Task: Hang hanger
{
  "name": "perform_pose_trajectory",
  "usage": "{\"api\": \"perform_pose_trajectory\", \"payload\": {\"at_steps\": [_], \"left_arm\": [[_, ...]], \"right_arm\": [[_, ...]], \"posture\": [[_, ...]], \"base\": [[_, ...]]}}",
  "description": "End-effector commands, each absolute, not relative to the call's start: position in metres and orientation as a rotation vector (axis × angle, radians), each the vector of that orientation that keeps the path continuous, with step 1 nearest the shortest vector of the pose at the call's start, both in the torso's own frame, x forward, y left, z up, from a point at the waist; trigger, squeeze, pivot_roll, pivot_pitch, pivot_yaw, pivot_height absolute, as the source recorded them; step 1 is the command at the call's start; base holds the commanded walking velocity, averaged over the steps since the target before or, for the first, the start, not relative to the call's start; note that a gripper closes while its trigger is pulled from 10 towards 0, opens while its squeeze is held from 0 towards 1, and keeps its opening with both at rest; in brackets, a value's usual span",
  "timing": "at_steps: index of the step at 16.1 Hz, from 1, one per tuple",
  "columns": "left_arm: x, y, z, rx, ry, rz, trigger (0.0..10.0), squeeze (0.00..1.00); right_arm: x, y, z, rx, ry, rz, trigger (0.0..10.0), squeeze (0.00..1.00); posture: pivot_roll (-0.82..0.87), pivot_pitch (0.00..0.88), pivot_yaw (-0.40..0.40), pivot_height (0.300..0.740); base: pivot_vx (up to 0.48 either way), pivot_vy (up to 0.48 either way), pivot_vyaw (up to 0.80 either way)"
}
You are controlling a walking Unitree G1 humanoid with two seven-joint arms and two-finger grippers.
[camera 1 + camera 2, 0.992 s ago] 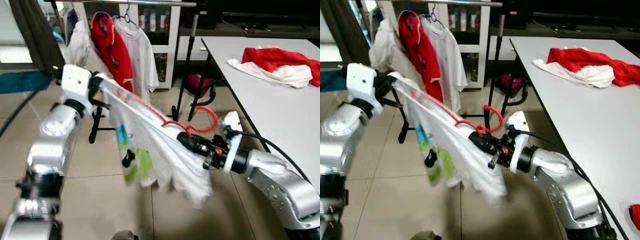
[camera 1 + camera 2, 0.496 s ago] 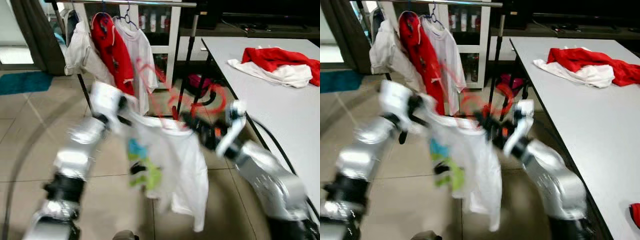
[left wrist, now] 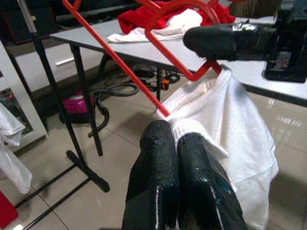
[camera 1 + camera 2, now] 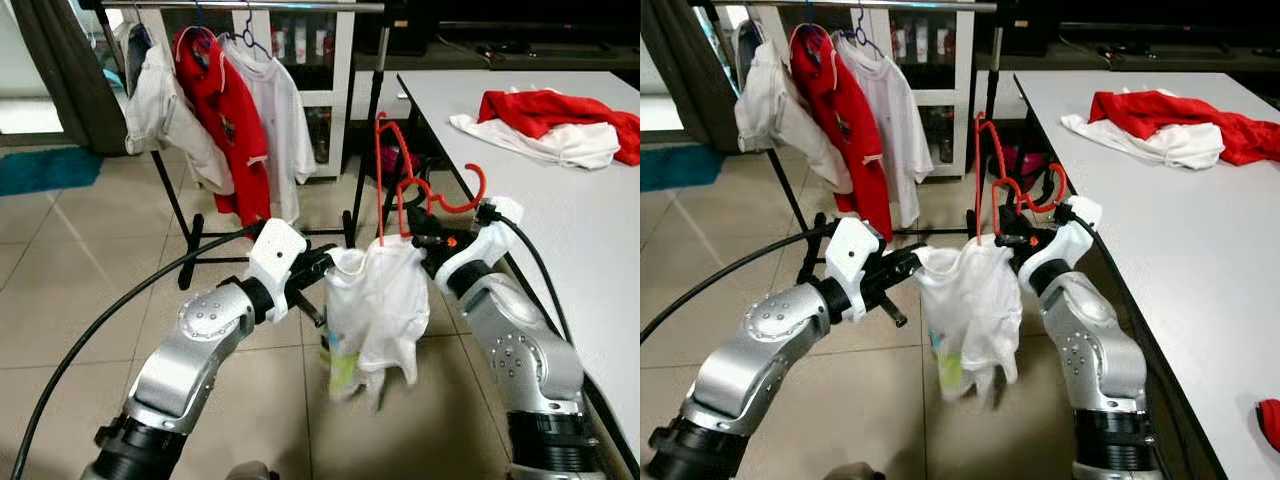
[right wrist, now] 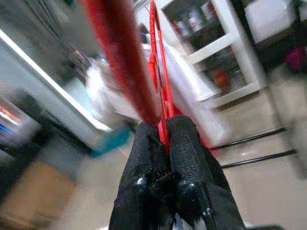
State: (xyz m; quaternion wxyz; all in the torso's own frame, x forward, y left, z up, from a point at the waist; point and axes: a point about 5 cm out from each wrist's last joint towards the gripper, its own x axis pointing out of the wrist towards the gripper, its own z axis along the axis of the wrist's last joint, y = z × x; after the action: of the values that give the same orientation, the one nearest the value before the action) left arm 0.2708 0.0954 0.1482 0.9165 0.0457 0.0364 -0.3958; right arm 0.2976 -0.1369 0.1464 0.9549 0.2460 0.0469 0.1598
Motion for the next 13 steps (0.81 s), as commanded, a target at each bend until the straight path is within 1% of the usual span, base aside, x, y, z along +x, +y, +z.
{"api": "perform_pose_trajectory", "payload": {"at_steps": [1, 2, 3, 4, 5, 6, 7, 8, 10, 11, 12, 13], "left_arm": [[0.270, 0.098, 0.160, 0.053, 0.027, -0.794, 0.0, 0.00], [0.273, 0.107, 0.162, 0.047, 0.013, -0.720, 0.0, 0.00], [0.286, 0.133, 0.165, 0.042, -0.011, -0.540, 0.0, 0.00], [0.292, 0.152, 0.171, 0.017, -0.032, -0.435, 0.0, 0.00], [0.294, 0.166, 0.176, -0.010, -0.050, -0.390, 0.0, 0.00], [0.295, 0.170, 0.179, -0.020, -0.056, -0.380, 0.0, 0.00], [0.295, 0.179, 0.185, -0.074, -0.081, -0.371, 0.0, 0.00], [0.293, 0.186, 0.200, -0.219, -0.162, -0.394, 0.0, 0.00], [0.285, 0.184, 0.232, -0.492, -0.318, -0.525, 0.0, 0.00], [0.279, 0.180, 0.247, -0.612, -0.378, -0.617, 0.0, 0.00], [0.276, 0.177, 0.251, -0.630, -0.373, -0.671, 0.0, 0.00], [0.276, 0.169, 0.242, -0.537, -0.292, -0.695, 0.0, 0.00]], "right_arm": [[0.297, -0.138, 0.163, 0.694, 0.019, 0.359, 10.0, 0.00], [0.293, -0.137, 0.176, 0.824, -0.054, 0.431, 10.0, 0.00], [0.286, -0.137, 0.191, 0.905, -0.133, 0.533, 10.0, 0.00], [0.281, -0.139, 0.198, 0.949, -0.182, 0.584, 10.0, 0.00], [0.280, -0.142, 0.200, 0.938, -0.202, 0.585, 10.0, 0.00], [0.280, -0.143, 0.200, 0.919, -0.204, 0.577, 10.0, 0.00], [0.287, -0.144, 0.189, 0.583, -0.149, 0.472, 10.0, 0.00], [0.289, -0.140, 0.181, 0.282, -0.142, 0.470, 10.0, 0.00], [0.291, -0.141, 0.182, 0.326, -0.155, 0.440, 10.0, 0.00], [0.292, -0.139, 0.180, 0.266, -0.151, 0.443, 10.0, 0.00], [0.292, -0.136, 0.178, 0.244, -0.151, 0.443, 10.0, 0.00], [0.293, -0.132, 0.179, 0.251, -0.158, 0.450, 10.0, 0.00]], "posture": [[0.08, 0.004, 0.008, 0.740], [0.08, 0.004, 0.011, 0.740], [0.08, 0.000, 0.015, 0.740], [0.08, 0.000, 0.015, 0.740], [0.08, 0.000, 0.016, 0.740], [0.08, 0.000, 0.017, 0.740], [0.08, 0.000, 0.018, 0.740], [0.08, 0.000, 0.021, 0.740], [0.09, 0.000, 0.014, 0.740], [0.09, 0.000, 0.014, 0.740], [0.09, 0.000, 0.014, 0.740], [0.10, 0.000, 0.010, 0.740]], "base": [[0.000, 0.000, 0.00], [0.000, 0.000, 0.00], [0.000, 0.000, 0.00], [0.000, 0.000, 0.00], [0.000, 0.000, 0.00], [0.000, 0.000, 0.00], [0.000, 0.000, 0.00], [0.000, 0.000, 0.00], [0.000, 0.000, 0.00], [0.000, 0.000, 0.00], [0.000, 0.000, 0.00], [0.000, 0.000, 0.00]]}}
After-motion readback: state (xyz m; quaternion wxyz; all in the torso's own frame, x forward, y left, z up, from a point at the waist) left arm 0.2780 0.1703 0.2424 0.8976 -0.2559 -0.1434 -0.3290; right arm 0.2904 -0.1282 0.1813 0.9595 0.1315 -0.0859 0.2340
